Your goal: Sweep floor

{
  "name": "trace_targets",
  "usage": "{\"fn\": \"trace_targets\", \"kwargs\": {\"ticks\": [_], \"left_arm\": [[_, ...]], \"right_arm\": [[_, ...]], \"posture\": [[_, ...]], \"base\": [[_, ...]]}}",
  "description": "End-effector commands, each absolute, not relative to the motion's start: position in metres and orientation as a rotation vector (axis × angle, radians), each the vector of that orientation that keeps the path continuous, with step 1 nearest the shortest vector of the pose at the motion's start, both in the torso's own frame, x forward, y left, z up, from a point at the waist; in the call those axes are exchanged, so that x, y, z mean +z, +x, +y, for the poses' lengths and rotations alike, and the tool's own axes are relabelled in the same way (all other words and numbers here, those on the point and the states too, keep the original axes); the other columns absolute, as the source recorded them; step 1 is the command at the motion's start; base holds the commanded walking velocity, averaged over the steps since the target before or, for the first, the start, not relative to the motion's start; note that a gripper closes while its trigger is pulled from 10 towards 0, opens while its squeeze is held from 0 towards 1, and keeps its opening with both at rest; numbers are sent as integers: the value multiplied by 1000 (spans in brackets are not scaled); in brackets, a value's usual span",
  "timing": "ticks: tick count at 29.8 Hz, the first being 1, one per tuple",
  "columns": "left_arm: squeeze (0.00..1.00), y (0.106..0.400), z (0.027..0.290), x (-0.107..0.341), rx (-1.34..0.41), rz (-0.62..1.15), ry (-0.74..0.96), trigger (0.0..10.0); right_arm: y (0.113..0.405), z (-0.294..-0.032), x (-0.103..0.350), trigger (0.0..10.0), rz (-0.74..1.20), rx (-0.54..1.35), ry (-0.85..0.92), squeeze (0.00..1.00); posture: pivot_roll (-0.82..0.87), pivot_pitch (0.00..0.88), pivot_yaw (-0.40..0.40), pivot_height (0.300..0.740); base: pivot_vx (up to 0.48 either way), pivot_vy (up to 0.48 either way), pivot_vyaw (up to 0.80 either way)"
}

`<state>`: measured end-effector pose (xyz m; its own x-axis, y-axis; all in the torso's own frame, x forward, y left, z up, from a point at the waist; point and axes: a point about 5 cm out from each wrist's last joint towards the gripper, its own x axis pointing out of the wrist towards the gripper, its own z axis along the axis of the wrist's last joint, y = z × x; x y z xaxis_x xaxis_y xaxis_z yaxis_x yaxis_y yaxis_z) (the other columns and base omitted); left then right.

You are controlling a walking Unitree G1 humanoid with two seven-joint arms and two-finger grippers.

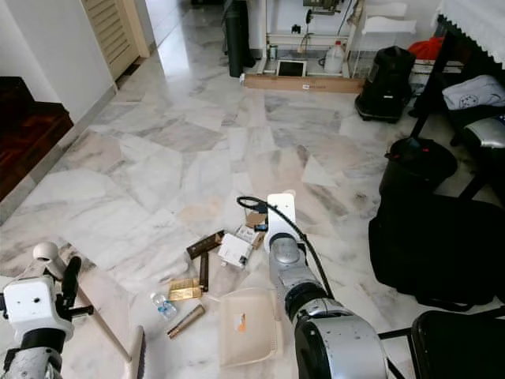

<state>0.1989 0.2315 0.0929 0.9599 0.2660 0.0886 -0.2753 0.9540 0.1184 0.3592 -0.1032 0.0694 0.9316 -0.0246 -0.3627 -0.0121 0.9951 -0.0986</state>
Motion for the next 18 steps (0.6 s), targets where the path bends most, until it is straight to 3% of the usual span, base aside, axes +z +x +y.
{"fn": "trace_targets", "kwargs": {"ticks": [1,18], "left_arm": [[0,199,235,95,288,-92,149,10000],[0,203,233,93,259,-94,146,10000]], "right_arm": [[360,-101,72,10000,353,9,-110,0],[359,-102,69,10000,361,11,-112,0]], "posture": [[42,32,13,740],[33,0,26,740]], "base": [[0,0,0],[0,325,0]]}}
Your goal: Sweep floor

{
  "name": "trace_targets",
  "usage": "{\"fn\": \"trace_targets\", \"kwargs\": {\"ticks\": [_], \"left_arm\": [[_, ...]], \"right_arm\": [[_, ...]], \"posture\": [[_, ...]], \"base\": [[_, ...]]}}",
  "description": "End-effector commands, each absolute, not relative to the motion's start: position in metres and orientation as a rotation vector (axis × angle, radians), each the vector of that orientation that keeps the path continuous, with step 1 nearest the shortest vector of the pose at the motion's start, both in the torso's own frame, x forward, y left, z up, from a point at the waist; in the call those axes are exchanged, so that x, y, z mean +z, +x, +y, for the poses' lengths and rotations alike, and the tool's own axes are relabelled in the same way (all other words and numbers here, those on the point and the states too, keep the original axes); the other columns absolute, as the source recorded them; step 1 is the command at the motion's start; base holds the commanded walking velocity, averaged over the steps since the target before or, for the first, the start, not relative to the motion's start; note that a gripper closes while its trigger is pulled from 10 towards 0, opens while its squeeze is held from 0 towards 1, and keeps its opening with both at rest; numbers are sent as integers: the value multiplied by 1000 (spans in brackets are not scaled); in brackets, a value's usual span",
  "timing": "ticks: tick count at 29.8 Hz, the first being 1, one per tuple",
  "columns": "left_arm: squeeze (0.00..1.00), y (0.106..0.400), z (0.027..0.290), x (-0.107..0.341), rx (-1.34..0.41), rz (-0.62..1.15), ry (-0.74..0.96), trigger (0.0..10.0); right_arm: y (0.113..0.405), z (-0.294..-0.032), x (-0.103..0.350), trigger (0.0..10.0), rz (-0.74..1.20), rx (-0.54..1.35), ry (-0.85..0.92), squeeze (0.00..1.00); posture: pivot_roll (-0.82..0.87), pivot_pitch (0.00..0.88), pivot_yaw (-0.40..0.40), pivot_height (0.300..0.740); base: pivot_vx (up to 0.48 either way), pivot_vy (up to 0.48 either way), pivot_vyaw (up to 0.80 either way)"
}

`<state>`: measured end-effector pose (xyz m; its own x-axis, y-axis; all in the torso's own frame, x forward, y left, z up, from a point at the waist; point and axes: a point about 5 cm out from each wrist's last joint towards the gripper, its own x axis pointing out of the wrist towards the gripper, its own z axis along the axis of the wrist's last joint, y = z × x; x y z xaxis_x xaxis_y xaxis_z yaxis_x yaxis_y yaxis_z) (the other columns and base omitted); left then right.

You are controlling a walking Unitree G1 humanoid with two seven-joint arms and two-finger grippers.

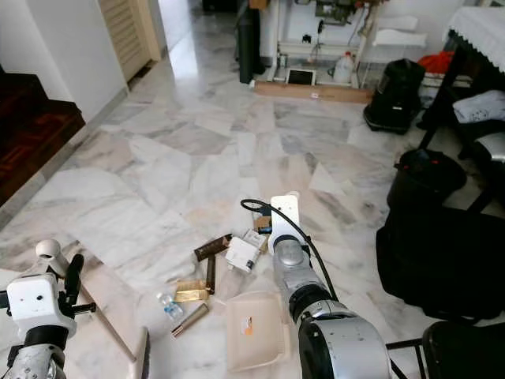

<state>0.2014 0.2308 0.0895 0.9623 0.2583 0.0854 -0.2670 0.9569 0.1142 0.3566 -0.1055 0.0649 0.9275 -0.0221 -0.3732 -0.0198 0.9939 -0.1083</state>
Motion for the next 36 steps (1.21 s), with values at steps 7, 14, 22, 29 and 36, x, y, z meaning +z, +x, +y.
{"fn": "trace_targets", "kwargs": {"ticks": [7,14,22,29,36], "left_arm": [[0,204,234,93,253,-94,152,10000],[0,205,234,93,254,-88,147,10000],[0,205,233,93,251,-86,146,10000],[0,205,232,93,252,-82,143,10000],[0,204,230,92,233,-80,150,10000]], "right_arm": [[359,-101,69,10000,365,12,-111,0],[359,-100,70,10000,367,12,-111,0],[359,-100,70,10000,372,11,-114,0],[359,-98,70,10000,374,14,-114,0],[359,-98,70,10000,374,12,-120,0]], "posture": [[37,0,26,740],[40,4,27,740],[43,13,26,740],[47,17,25,740],[47,23,24,740]], "base": [[0,52,0],[0,210,0],[0,82,0],[0,456,0],[0,113,0]]}}
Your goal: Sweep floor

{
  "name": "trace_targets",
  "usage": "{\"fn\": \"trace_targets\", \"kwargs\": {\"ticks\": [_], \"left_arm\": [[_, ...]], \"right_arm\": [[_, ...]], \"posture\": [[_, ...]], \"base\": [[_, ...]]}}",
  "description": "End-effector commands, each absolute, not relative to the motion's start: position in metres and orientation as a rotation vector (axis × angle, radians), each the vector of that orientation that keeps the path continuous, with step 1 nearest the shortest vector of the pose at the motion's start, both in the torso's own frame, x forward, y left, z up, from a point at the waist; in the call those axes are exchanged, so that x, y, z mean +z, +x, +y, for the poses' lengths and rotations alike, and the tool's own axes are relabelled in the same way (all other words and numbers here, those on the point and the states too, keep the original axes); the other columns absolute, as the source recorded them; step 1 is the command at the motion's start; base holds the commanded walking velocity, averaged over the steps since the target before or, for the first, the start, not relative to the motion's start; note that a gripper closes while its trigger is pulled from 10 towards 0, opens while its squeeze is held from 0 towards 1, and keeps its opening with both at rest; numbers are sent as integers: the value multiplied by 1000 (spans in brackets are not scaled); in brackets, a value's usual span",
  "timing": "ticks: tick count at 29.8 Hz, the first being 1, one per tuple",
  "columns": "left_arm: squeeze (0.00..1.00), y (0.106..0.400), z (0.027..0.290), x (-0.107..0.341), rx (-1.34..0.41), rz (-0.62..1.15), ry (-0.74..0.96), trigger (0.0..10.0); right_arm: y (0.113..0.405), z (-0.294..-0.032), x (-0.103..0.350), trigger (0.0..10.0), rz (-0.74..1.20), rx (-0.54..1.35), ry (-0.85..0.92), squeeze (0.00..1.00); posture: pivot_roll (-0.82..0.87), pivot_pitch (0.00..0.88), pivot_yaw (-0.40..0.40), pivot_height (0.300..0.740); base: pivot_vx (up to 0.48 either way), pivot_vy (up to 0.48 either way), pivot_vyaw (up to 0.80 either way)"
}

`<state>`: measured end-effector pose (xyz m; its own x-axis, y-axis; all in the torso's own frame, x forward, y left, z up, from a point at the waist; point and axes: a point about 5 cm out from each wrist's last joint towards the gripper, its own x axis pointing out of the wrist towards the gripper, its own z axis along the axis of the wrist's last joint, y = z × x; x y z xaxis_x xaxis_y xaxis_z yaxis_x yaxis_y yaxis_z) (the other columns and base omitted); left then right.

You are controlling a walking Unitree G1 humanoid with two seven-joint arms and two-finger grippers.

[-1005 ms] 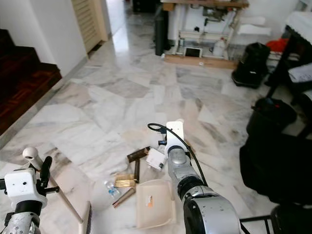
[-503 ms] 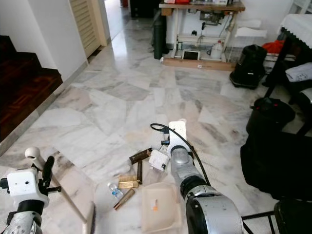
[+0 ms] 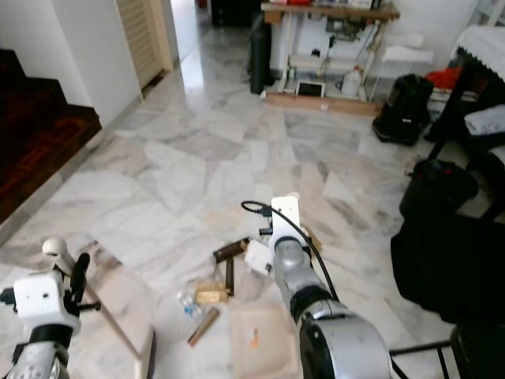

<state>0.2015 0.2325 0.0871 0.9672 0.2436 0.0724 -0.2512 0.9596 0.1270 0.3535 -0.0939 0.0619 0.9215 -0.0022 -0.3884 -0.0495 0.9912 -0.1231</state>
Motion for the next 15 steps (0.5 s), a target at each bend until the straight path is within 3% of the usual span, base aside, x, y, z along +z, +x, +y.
{"fn": "trace_targets", "kwargs": {"ticks": [1,15], "left_arm": [[0,204,229,92,229,-77,147,10000],[0,205,227,89,189,-53,161,10000]], "right_arm": [[359,-98,70,10000,375,11,-122,0],[358,-100,67,10000,387,-11,-146,0]], "posture": [[47,23,24,740],[55,27,24,740]], "base": [[0,0,0],[0,0,0]]}}
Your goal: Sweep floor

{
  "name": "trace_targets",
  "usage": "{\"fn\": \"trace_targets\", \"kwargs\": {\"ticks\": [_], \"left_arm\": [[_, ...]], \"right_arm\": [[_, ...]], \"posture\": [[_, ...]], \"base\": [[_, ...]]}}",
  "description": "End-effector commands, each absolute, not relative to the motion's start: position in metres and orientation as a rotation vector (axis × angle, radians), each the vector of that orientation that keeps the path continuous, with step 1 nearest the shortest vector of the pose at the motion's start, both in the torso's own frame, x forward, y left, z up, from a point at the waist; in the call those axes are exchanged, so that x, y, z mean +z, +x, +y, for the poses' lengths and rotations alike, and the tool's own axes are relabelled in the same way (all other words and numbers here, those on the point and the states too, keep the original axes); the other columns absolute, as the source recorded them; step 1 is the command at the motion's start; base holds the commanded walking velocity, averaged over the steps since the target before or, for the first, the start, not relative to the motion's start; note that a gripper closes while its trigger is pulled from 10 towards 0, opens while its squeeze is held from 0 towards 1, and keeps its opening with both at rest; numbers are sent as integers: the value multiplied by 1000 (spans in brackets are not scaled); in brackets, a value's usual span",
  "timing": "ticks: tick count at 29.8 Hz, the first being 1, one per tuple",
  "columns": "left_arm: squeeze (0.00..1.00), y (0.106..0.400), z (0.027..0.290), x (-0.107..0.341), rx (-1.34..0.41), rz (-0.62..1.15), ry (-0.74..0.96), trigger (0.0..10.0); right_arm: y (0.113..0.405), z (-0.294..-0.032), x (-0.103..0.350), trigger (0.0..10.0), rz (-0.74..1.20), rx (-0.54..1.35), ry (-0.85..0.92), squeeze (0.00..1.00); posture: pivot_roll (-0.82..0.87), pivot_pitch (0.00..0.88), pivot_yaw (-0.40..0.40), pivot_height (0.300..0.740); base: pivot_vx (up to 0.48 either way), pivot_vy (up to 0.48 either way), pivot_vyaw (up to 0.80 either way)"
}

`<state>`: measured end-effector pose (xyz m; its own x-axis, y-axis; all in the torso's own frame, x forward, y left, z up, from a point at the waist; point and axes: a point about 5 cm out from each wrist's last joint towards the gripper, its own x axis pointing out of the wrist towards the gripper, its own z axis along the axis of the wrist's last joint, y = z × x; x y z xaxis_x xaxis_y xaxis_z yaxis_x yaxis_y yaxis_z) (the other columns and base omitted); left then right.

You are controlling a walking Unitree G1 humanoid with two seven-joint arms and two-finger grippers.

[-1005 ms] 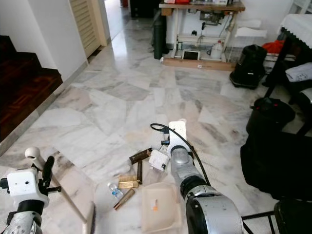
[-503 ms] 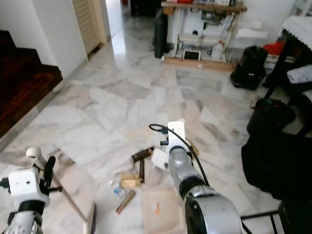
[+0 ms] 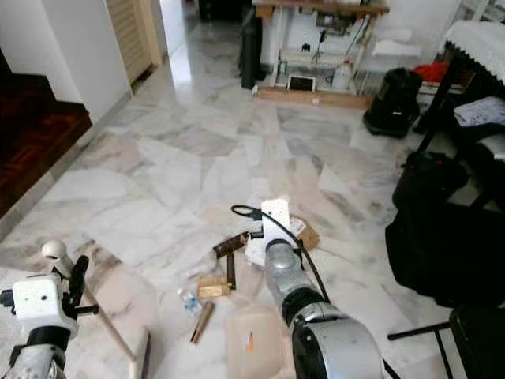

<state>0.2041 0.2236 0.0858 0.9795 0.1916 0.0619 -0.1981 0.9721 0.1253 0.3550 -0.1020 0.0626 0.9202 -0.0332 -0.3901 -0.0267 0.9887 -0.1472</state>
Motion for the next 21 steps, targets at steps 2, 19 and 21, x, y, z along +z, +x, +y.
{"fn": "trace_targets", "kwargs": {"ticks": [2,19,21], "left_arm": [[0,205,226,89,183,-51,153,10000],[0,205,225,88,172,-47,157,10000],[0,206,225,88,172,-48,157,10000]], "right_arm": [[358,-100,67,10000,387,-12,-144,0],[358,-99,68,10000,389,-5,-120,0],[358,-99,68,10000,390,-3,-121,0]], "posture": [[53,26,25,740],[54,28,26,740],[54,29,26,740]], "base": [[0,0,0],[246,0,-127],[304,0,0]]}}
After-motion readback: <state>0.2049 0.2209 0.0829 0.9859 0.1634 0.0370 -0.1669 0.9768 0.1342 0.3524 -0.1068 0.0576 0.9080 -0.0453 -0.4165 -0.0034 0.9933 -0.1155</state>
